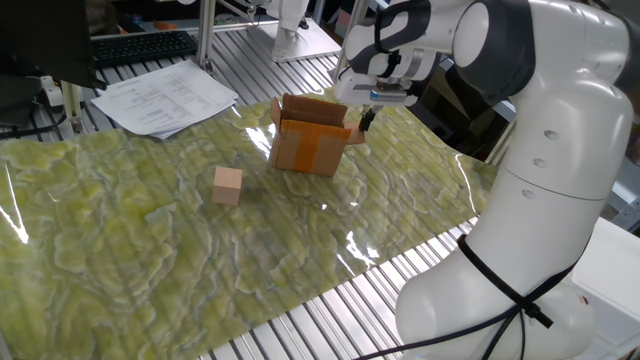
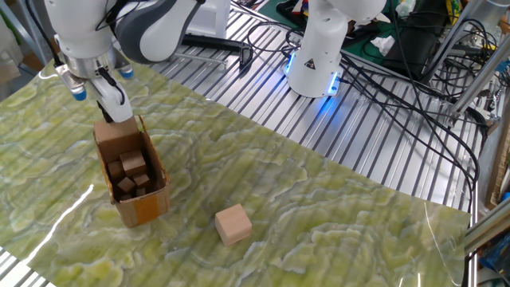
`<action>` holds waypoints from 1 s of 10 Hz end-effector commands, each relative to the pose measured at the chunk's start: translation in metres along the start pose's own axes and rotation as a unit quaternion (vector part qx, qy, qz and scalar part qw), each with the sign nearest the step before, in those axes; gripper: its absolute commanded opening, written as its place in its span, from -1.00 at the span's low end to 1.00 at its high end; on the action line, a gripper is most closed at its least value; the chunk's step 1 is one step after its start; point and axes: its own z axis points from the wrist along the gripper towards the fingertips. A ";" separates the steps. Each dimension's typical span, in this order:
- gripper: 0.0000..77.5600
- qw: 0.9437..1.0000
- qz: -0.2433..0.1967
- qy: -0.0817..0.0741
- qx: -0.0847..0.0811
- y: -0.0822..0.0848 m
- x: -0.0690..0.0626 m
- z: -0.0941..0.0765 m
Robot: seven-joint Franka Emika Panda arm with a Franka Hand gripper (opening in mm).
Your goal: Open a box
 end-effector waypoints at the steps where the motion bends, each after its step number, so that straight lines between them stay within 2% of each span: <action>1: -1.00 1.000 -0.005 0.011 -0.001 0.003 -0.002 -0.021; 5: -1.00 1.000 0.010 0.020 0.003 0.020 -0.008 -0.042; 10: -1.00 0.999 0.039 0.026 0.006 0.051 -0.011 -0.064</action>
